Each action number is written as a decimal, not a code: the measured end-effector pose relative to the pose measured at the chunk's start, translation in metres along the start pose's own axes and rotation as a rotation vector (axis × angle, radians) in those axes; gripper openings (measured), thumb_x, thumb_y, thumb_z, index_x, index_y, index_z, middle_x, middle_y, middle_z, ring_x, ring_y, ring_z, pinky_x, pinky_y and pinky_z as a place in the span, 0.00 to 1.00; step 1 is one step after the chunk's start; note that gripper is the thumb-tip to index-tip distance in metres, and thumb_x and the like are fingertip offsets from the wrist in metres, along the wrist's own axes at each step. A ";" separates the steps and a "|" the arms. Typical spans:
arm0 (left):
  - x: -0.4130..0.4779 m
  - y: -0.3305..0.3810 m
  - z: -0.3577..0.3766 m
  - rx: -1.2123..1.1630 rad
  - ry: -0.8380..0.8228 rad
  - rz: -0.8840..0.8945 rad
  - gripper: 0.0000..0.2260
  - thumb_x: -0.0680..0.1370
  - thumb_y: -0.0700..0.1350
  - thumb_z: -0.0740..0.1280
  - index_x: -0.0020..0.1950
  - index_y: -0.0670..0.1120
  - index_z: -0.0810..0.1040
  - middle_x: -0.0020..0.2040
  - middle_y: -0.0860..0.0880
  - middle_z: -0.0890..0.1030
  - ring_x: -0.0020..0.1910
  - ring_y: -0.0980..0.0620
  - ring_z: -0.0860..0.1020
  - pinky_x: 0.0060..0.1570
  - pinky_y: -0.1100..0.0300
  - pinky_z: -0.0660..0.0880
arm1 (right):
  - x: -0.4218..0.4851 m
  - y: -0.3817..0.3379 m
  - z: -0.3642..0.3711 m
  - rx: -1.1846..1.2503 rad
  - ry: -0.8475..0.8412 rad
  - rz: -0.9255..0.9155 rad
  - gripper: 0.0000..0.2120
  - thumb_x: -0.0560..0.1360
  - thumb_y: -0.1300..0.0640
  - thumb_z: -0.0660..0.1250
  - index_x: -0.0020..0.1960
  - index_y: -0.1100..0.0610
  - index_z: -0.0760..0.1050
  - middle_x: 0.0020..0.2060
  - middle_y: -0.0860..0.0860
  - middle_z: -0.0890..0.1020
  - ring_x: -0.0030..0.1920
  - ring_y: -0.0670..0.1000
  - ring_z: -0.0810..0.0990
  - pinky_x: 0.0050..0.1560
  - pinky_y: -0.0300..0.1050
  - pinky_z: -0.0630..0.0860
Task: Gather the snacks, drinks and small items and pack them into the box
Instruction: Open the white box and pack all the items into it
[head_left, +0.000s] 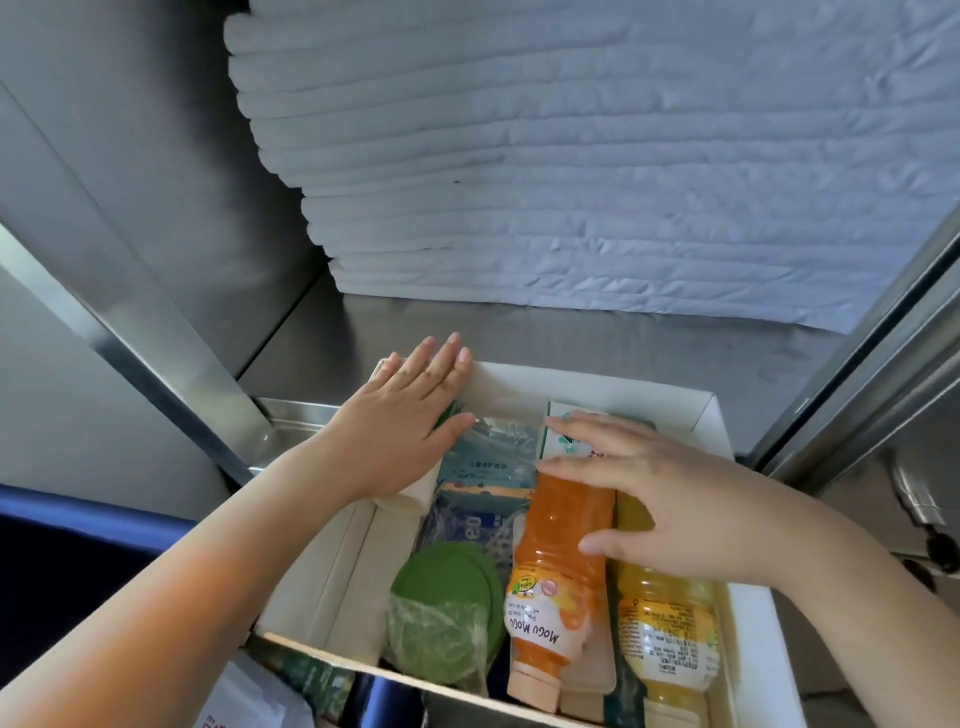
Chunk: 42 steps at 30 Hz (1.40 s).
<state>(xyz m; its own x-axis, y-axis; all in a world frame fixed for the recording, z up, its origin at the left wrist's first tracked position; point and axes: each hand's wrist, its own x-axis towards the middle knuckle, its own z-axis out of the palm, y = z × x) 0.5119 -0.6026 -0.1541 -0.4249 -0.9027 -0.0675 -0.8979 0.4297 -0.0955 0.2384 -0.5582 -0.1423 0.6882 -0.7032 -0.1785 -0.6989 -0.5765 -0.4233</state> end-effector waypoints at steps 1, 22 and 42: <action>0.001 0.000 0.000 0.003 -0.006 -0.003 0.28 0.75 0.62 0.33 0.71 0.51 0.28 0.71 0.54 0.29 0.71 0.54 0.31 0.69 0.57 0.33 | -0.002 -0.004 0.003 0.000 0.014 0.018 0.31 0.73 0.35 0.61 0.68 0.25 0.47 0.67 0.23 0.37 0.66 0.26 0.33 0.71 0.42 0.45; 0.008 0.016 -0.001 -0.164 -0.051 -0.229 0.26 0.82 0.54 0.41 0.77 0.46 0.38 0.77 0.48 0.37 0.75 0.45 0.37 0.73 0.44 0.45 | -0.090 -0.099 0.074 -0.005 0.356 0.142 0.35 0.69 0.26 0.40 0.73 0.38 0.56 0.70 0.33 0.58 0.68 0.37 0.57 0.64 0.36 0.57; -0.154 0.093 0.036 -0.260 0.741 0.036 0.18 0.79 0.57 0.57 0.39 0.48 0.78 0.34 0.53 0.79 0.32 0.51 0.76 0.31 0.60 0.68 | -0.055 -0.079 0.114 -0.729 1.189 0.012 0.23 0.73 0.38 0.65 0.29 0.54 0.67 0.26 0.48 0.70 0.29 0.48 0.68 0.32 0.38 0.59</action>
<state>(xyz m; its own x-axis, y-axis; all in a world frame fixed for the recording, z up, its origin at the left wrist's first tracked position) 0.4982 -0.4231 -0.1884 -0.3385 -0.7058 0.6223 -0.8415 0.5230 0.1355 0.2780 -0.4270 -0.2005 0.3626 -0.4248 0.8295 -0.8991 -0.3937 0.1914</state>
